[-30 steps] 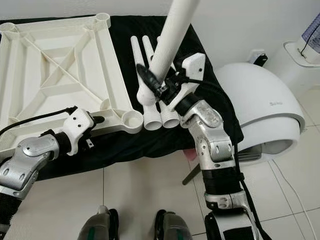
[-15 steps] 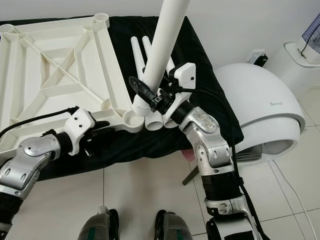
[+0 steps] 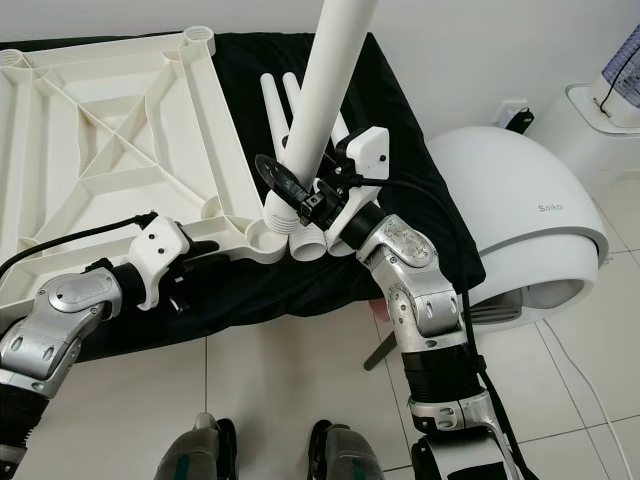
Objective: Building children table
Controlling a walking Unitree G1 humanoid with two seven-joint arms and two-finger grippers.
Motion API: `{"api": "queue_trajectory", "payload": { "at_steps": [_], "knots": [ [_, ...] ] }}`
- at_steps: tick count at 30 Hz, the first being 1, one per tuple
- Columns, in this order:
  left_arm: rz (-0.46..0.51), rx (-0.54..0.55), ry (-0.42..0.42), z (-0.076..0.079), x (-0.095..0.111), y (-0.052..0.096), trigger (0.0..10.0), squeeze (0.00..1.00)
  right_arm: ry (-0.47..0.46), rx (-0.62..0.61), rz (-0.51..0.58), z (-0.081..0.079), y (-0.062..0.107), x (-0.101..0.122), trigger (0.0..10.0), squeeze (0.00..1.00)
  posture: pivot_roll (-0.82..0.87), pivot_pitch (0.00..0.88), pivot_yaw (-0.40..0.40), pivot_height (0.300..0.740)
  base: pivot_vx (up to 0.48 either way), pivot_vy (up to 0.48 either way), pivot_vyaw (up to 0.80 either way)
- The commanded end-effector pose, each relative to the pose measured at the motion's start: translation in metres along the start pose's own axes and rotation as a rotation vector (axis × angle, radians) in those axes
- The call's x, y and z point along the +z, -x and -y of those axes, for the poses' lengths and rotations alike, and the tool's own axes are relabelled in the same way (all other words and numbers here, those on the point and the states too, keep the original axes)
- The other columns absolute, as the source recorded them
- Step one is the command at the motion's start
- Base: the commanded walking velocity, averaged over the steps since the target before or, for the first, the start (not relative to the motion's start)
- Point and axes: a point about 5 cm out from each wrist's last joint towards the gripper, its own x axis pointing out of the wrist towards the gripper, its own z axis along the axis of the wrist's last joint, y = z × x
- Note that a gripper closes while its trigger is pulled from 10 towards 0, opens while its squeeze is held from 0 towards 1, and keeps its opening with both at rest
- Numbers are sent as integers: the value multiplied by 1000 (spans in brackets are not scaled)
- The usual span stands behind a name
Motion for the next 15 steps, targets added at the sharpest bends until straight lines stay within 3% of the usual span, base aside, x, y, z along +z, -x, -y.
{"api": "queue_trajectory", "payload": {
  "at_steps": [1,3,4,12,13,15],
  "knots": [
    [-41,11,43,5,-12,-1,10000,0,-2,12,17,-2,1,3,10000,0,39,187,-63,740,0,0,0],
    [-37,14,45,4,-11,-1,10000,0,-1,9,18,-1,0,3,10000,0,39,187,-63,740,0,0,0],
    [-32,13,56,4,-11,-1,10000,1000,-1,7,18,-1,0,3,10000,0,40,188,-65,740,0,0,0],
    [-28,18,49,2,-10,1,10000,1000,0,4,18,0,0,3,10000,0,39,189,-64,740,0,0,0],
    [-14,23,47,0,-7,2,10000,0,1,1,20,1,0,4,10000,0,39,190,-64,740,0,0,0],
    [-14,23,47,0,-7,2,10000,0,1,1,20,1,0,4,10000,0,39,190,-64,740,0,0,0]
  ]
}}
